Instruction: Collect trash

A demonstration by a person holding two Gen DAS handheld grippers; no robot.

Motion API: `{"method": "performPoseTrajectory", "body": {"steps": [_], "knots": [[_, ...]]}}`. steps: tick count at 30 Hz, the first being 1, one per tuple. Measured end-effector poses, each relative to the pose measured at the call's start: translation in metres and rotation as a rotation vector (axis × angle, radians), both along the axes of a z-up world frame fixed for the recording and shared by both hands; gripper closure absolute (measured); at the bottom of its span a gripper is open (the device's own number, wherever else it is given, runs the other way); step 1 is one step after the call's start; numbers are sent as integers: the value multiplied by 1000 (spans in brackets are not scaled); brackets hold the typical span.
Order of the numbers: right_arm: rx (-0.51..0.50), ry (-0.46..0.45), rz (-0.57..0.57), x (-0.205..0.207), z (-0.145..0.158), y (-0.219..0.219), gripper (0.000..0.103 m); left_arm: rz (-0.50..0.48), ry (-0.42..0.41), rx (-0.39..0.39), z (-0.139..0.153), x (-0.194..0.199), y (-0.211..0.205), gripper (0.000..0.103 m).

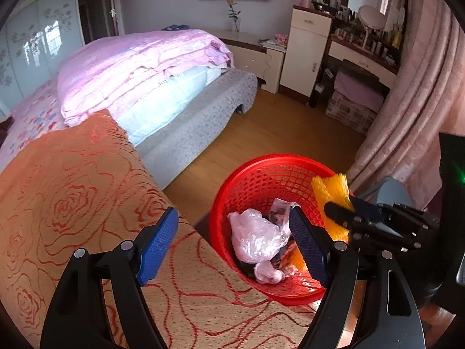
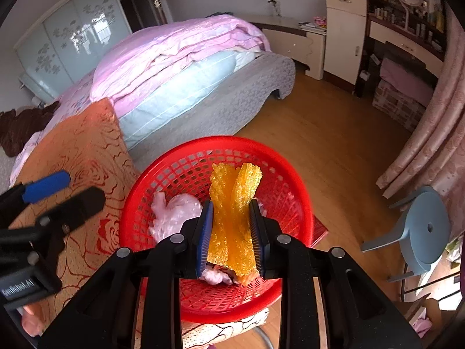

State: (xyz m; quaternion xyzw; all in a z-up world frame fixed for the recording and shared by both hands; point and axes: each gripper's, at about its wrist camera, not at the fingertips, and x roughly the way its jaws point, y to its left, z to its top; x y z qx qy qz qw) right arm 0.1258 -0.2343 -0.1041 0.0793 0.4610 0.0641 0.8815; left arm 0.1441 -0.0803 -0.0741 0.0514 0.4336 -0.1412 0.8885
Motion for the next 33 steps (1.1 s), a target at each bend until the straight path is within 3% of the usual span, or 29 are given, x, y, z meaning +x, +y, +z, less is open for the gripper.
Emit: {"method": "performPoseTrajectory", "body": {"steps": [3,10,13,15,26,33], "knots": [[24,1,-11,-1,-1,1,39,15,-9,-2,3,-2,6,27],[56,-28,-43,-5,8,-6,27,44,-38,-2,10,-4,17,27],[14,-79,-59,-10,15,-5,20,60,-67,14,15,-10,22,27],[-21,-136,-77,-17,21,-3,10,69,-89,26,18,-15,25,27],[-168,-340,-71,-48,55,19,7,121,-257,58,49,-57,50,21],[-201,-435,-92,-89,86,37,7,156,-348,61,67,-91,71,16]]}}
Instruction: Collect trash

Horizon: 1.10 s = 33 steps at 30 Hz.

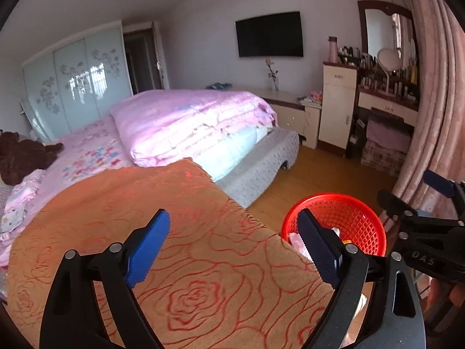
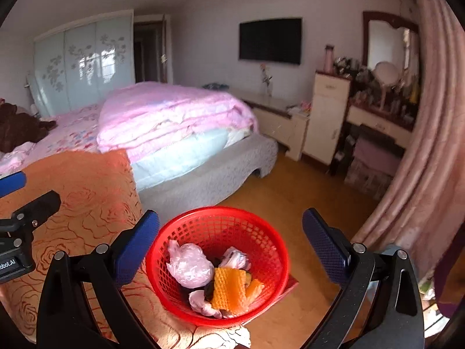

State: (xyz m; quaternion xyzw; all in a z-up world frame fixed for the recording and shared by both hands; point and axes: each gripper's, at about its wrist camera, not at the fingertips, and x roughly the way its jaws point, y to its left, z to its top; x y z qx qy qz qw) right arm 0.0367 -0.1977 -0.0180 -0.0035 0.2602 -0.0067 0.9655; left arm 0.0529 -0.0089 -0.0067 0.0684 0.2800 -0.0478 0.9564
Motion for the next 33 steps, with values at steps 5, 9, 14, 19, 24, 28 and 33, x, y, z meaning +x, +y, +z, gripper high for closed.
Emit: {"method": "performPoseTrajectory", "body": {"steps": [5,9,14,19,24,28,33], "knots": [[62,29,-4,-22,8,-3,7,3,-22,-7,5,-21,10,14],[82,49,-10,-37,8,3,7,4,-22,-10,3,-30,13,14],[91,55,1,-51,7,14,7,12,-9,-8,-3,-39,16,14],[88,53,12,-53,6,17,7,14,-9,-8,-5,-43,17,14],[88,59,11,-53,3,18,7,15,-18,-12,-5,-46,16,14],[95,74,9,-50,-1,15,7,12,-18,-8,-6,-49,12,14],[101,79,13,-47,-3,12,7,9,-12,-3,-8,-48,6,14]]}}
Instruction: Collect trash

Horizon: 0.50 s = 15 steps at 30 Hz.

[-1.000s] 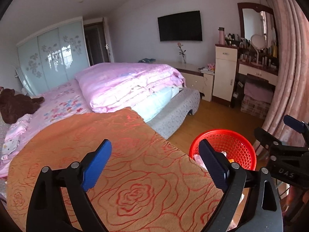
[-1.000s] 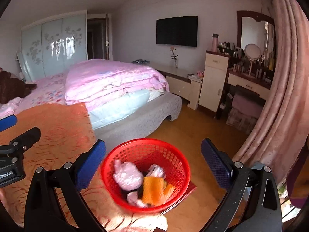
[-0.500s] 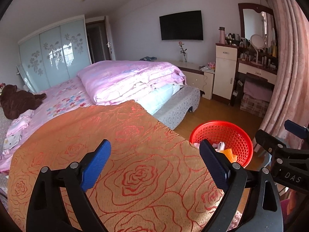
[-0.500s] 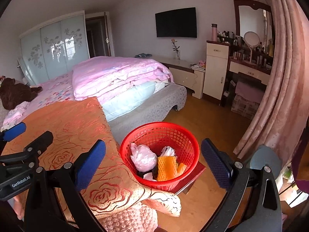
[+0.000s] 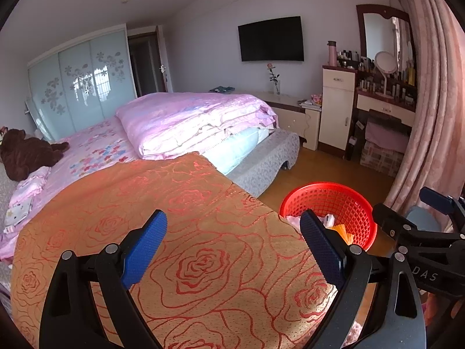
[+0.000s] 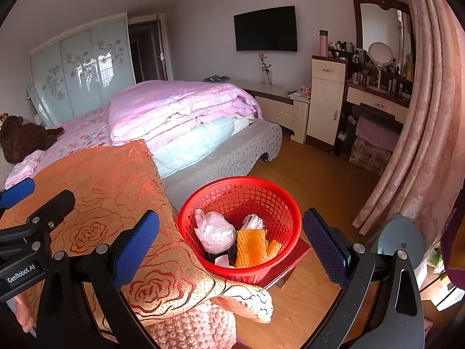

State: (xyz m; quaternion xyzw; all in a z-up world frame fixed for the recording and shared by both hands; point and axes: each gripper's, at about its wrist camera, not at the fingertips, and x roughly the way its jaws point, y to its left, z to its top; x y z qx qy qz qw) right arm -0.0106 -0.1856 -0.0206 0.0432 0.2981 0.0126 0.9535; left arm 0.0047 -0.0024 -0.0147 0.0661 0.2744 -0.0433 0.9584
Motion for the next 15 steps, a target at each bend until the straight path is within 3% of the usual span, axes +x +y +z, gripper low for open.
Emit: {"method": "performPoseTrajectory", "body": {"steps": [15], "knots": [[21,20,12,6,-4,-4,7,0,13,0,-2,4,-5,14]]}}
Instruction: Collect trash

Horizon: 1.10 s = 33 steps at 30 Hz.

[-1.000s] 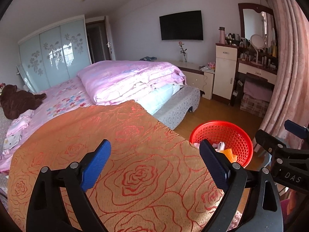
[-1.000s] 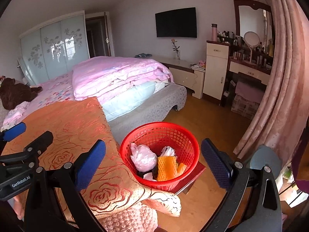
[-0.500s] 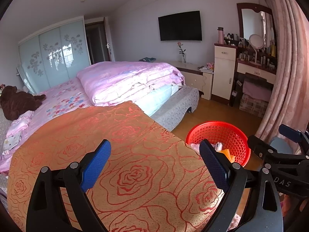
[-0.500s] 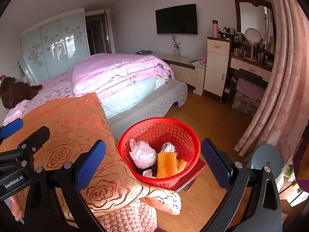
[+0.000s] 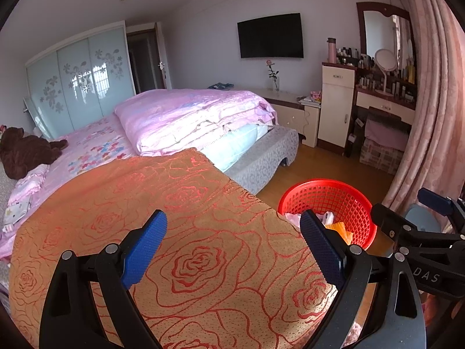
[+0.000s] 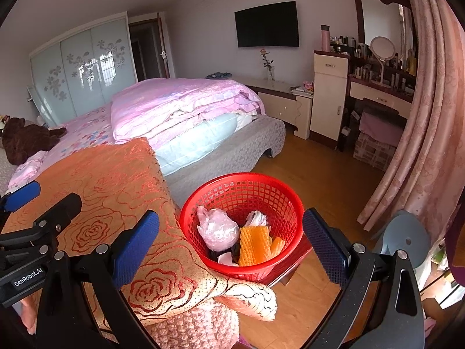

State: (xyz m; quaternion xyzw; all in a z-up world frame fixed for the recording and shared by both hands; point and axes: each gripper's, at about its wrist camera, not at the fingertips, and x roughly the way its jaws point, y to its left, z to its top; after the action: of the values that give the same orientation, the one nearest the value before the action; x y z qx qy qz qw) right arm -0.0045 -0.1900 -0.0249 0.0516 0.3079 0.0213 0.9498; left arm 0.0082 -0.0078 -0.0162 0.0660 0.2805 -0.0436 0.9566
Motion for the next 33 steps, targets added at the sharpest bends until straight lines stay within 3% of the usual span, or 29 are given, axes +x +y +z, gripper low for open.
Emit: {"method": "performPoseTrajectory", "body": {"steps": [33], "knots": [[3,10,10,1,-4,3,7,8,7,-1,-7,0,1,14]]}}
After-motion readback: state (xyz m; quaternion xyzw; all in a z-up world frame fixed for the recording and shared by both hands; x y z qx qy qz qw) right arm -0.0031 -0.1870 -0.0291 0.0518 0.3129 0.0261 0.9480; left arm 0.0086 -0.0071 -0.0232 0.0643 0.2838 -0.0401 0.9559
